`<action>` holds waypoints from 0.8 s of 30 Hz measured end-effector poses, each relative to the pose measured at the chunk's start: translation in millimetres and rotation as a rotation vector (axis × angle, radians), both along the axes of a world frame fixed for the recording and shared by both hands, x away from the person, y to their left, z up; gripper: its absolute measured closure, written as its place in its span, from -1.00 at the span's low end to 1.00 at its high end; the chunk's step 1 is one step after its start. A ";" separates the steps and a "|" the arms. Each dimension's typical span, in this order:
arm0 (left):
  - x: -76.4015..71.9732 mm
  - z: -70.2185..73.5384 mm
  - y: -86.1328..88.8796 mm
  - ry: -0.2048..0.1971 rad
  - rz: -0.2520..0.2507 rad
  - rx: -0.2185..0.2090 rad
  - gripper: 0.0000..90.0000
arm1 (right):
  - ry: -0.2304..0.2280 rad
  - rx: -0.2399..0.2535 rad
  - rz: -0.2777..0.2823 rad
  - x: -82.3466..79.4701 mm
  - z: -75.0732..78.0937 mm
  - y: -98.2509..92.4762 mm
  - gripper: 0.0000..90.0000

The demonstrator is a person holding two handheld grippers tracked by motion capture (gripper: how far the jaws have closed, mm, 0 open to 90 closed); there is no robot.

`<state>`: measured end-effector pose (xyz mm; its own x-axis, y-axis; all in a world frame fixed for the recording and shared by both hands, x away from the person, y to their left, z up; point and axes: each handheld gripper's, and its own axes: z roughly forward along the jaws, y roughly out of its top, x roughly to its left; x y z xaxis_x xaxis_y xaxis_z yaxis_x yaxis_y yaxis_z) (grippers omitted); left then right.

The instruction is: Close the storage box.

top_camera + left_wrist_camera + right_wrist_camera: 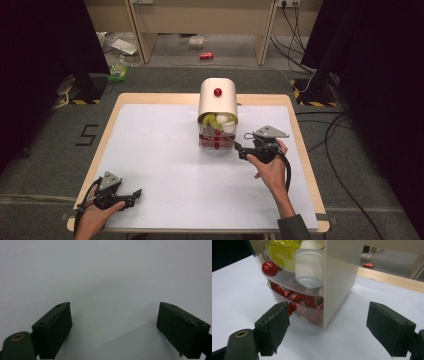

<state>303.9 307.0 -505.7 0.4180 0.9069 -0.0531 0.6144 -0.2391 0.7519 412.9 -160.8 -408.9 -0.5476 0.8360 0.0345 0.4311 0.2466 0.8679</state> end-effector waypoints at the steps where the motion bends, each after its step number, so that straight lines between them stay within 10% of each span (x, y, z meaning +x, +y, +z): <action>1: 0.0 0.0 0.0 0.000 0.000 0.000 -0.73 | 0.000 -0.003 0.001 -1.5 0.1 -1.0 -0.58; 24: -0.1 0.0 -0.1 -0.001 0.001 -0.002 -0.73 | 0.006 0.009 0.012 -30.4 -4.4 -18.7 -0.59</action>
<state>303.8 306.9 -505.7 0.4174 0.9071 -0.0545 0.6141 -0.2373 0.7527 382.5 -179.5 -413.3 -0.5573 0.8291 0.0455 0.4331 0.2435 0.8678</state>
